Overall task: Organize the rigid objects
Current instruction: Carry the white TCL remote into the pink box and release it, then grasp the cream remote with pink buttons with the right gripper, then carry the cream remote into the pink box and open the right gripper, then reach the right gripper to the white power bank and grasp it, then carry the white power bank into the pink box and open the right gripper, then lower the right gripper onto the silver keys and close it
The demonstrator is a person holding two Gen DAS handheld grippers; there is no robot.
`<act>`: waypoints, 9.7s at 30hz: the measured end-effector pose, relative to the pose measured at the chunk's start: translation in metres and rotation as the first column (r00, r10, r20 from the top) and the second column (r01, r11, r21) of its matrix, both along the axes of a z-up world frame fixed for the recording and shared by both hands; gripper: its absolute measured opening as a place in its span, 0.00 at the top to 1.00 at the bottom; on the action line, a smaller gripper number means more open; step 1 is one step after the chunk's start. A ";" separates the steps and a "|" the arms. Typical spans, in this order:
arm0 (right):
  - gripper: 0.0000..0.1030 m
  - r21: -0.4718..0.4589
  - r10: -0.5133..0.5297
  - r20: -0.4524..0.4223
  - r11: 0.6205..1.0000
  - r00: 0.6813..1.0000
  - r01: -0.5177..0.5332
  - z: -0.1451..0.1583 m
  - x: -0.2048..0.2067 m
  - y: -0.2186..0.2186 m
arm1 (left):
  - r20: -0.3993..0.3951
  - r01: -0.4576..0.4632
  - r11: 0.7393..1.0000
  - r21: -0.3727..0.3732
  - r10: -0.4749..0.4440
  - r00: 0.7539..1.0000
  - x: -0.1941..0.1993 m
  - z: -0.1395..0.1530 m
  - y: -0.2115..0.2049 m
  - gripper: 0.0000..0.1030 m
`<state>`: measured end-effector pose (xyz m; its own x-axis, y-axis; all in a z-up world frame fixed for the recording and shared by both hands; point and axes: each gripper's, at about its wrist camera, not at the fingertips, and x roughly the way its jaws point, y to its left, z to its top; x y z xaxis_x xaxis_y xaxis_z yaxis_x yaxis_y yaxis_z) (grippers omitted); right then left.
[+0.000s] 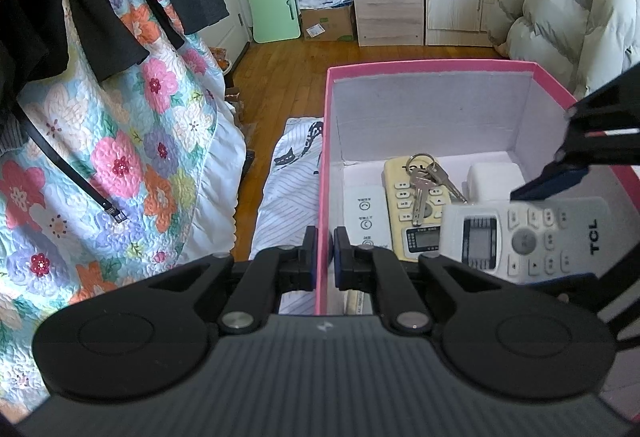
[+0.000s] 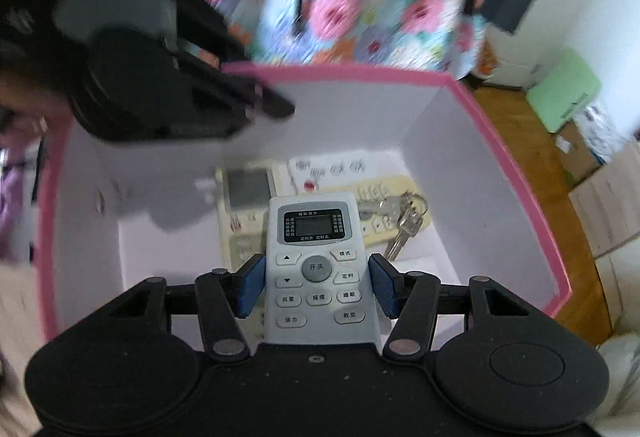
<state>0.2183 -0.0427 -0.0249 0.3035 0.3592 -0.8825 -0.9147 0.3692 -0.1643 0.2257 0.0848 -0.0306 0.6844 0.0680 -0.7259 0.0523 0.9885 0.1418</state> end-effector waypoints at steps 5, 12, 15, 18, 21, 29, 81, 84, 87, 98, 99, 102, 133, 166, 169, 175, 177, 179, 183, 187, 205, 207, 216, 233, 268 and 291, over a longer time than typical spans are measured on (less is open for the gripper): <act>0.41 -0.072 0.049 0.053 0.996 0.997 -0.045 -0.003 0.005 -0.004 | -0.002 0.002 1.000 0.001 -0.002 1.000 0.000 0.000 0.000 0.94; 0.39 0.193 -0.131 0.100 0.975 0.986 0.110 0.037 -0.003 -0.049 | -0.002 0.004 1.000 0.006 -0.004 1.000 0.001 0.000 -0.001 0.94; 0.39 0.336 -0.271 0.064 0.912 0.960 0.235 0.054 -0.009 -0.085 | 0.000 0.002 1.000 -0.002 -0.002 1.000 0.001 0.000 -0.001 0.94; 0.39 0.428 -0.413 0.006 0.824 0.911 0.371 0.065 -0.016 -0.123 | 0.001 0.002 1.000 0.000 -0.002 1.000 0.001 0.000 -0.001 0.94; 0.39 0.498 -0.543 -0.066 0.709 0.837 0.499 0.068 -0.024 -0.163 | 0.002 0.003 1.000 -0.002 -0.003 1.000 0.001 0.000 -0.001 0.94; 0.39 0.508 -0.657 -0.184 0.573 0.731 0.643 0.026 -0.037 -0.209 | 0.004 0.005 1.000 -0.002 -0.005 1.000 0.002 0.002 -0.001 0.94; 0.57 0.306 -0.814 -0.348 0.370 0.465 0.877 -0.055 -0.088 -0.227 | 0.024 0.002 1.000 0.018 -0.003 1.000 -0.003 0.002 -0.004 0.93; 0.50 0.341 -0.786 -0.322 0.425 0.529 0.839 -0.052 -0.081 -0.219 | 0.022 0.000 1.000 0.009 0.000 1.000 -0.003 0.002 -0.004 0.93; 0.49 0.346 -0.751 -0.275 0.505 0.600 0.790 -0.053 -0.071 -0.203 | 0.023 -0.001 1.000 0.011 0.000 1.000 -0.003 0.002 -0.005 0.93; 0.43 0.325 -0.748 -0.166 0.574 0.643 0.752 -0.061 -0.051 -0.180 | 0.026 -0.002 1.000 0.001 0.002 1.000 -0.003 0.002 -0.005 0.93; 0.43 0.354 -0.750 -0.158 0.565 0.643 0.746 -0.058 -0.053 -0.182 | 0.028 -0.001 1.000 0.001 0.001 1.000 -0.003 0.002 -0.005 0.93; 0.44 0.405 -0.754 -0.143 0.547 0.642 0.732 -0.039 -0.064 -0.190 | 0.028 -0.001 1.000 0.004 0.001 1.000 -0.003 0.002 -0.006 0.93; 0.44 0.288 -0.161 0.026 0.946 0.987 0.147 0.047 -0.064 -0.056 | 0.043 0.020 1.000 0.001 -0.020 0.999 -0.004 0.002 0.001 0.94; 0.40 0.143 0.110 -0.231 0.987 0.967 -0.078 0.029 -0.027 -0.008 | 0.027 0.015 0.998 -0.059 -0.013 1.000 -0.003 0.001 0.004 0.93; 0.39 0.209 0.086 -0.273 0.977 0.958 -0.028 0.027 -0.022 -0.014 | 0.025 0.016 0.998 -0.063 -0.015 1.000 -0.003 0.001 0.004 0.93; 0.39 0.348 -0.085 -0.187 0.926 0.979 0.147 0.049 -0.027 -0.069 | 0.025 0.020 0.998 -0.056 -0.019 1.000 -0.003 0.000 0.004 0.92; 0.39 0.423 -0.170 -0.158 0.879 0.973 0.222 0.060 -0.033 -0.097 | 0.025 0.021 0.998 -0.056 -0.020 0.999 -0.003 0.001 0.004 0.92; 0.38 0.493 -0.260 -0.118 0.822 0.958 0.284 0.069 -0.041 -0.127 | 0.025 0.021 0.999 -0.046 -0.020 1.000 -0.003 0.000 0.004 0.92; 0.30 0.596 -0.444 -0.072 0.699 0.893 0.395 0.067 -0.050 -0.179 | 0.024 0.023 0.999 -0.040 -0.022 0.999 -0.003 0.000 0.004 0.92; 0.28 0.602 -0.583 -0.130 0.596 0.802 0.531 0.042 -0.040 -0.212 | 0.020 0.024 0.999 -0.030 -0.023 1.000 -0.002 0.000 0.003 0.92; 0.29 0.347 -0.776 -0.126 0.550 0.619 0.760 -0.060 0.049 -0.174 | 0.011 0.010 1.000 -0.002 -0.010 1.000 -0.001 -0.001 -0.001 0.92; 0.39 0.341 -0.793 -0.127 0.529 0.595 0.777 -0.069 0.056 -0.177 | 0.015 -0.005 1.000 -0.002 0.005 1.000 -0.001 -0.001 -0.001 0.92; 0.47 0.317 -0.798 -0.191 0.501 0.571 0.805 -0.064 0.015 -0.186 | 0.019 -0.012 0.999 -0.032 0.012 1.000 -0.001 0.000 0.002 0.94; 0.48 0.298 -0.754 -0.132 0.589 0.644 0.751 -0.050 -0.005 -0.173 | 0.022 -0.014 0.998 -0.061 0.015 1.000 -0.002 0.001 0.006 0.96; 0.48 0.048 -0.246 -0.122 0.966 0.962 0.253 0.042 -0.039 -0.043 | 0.042 0.004 0.998 -0.055 -0.002 0.999 -0.003 0.003 0.004 0.96; 0.30 0.584 -0.681 -0.089 0.556 0.727 0.592 0.064 -0.042 -0.197 | 0.044 0.012 0.999 -0.052 -0.010 0.999 -0.004 0.002 0.007 0.96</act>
<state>0.1768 -0.2396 0.0393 0.7403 0.4142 -0.5295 -0.3894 0.9063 0.1644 0.2212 0.0921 -0.0283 0.7160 0.0230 -0.6978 0.0578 0.9941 0.0921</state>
